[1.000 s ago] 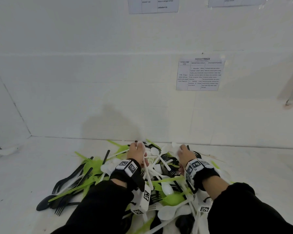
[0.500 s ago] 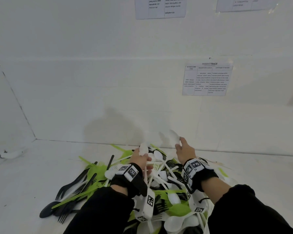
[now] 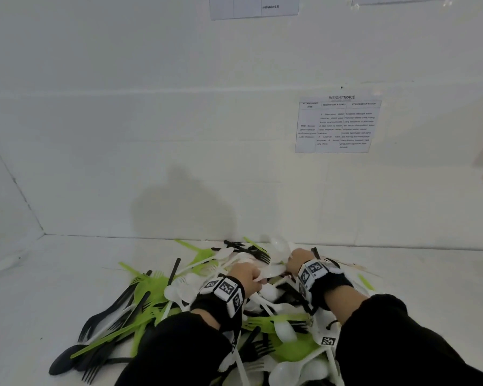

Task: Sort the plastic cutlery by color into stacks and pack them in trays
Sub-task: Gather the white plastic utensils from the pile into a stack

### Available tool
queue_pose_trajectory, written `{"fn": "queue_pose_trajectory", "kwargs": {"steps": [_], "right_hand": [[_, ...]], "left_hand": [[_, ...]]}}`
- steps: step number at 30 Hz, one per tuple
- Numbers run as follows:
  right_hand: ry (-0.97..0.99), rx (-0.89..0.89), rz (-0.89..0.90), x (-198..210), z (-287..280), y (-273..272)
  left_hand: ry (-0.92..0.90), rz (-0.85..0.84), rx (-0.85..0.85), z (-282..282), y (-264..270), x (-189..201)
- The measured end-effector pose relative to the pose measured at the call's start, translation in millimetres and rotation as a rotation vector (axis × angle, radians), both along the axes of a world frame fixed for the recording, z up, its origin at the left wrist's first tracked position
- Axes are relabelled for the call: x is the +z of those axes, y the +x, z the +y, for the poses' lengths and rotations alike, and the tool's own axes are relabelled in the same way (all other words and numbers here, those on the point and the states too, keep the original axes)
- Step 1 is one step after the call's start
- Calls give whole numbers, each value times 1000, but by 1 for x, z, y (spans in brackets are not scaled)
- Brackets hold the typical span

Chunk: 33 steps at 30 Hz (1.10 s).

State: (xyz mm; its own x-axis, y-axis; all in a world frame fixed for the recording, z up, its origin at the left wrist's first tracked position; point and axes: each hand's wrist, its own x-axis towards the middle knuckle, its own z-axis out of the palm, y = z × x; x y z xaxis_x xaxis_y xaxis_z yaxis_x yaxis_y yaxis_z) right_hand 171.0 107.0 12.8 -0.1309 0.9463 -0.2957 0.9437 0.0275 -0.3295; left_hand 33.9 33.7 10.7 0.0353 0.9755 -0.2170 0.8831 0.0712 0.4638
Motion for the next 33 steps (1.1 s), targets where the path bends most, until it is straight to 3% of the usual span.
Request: {"fn": "queue_pose_trajectory", "kwargs": {"steps": [8,11,14,23,29,33], "right_hand": [[-22,-287,542,21,0,45],[64,-259,497,21,-2,53],[153,-269,398,28,-8,68],[15,-238,212,39,-38,119],[-155,160,-145,34,-94,120],[-277,184,-276,22,-112,115]], "left_hand": [[-209,417,-331,3,24,2],[-195,577,-365,1,25,3],[-16,634,-332,1,22,3],[263,323,-39,-14,8,14],[199,-2,171,-19,19,20],[183,-273,331,-28,30,20]]}}
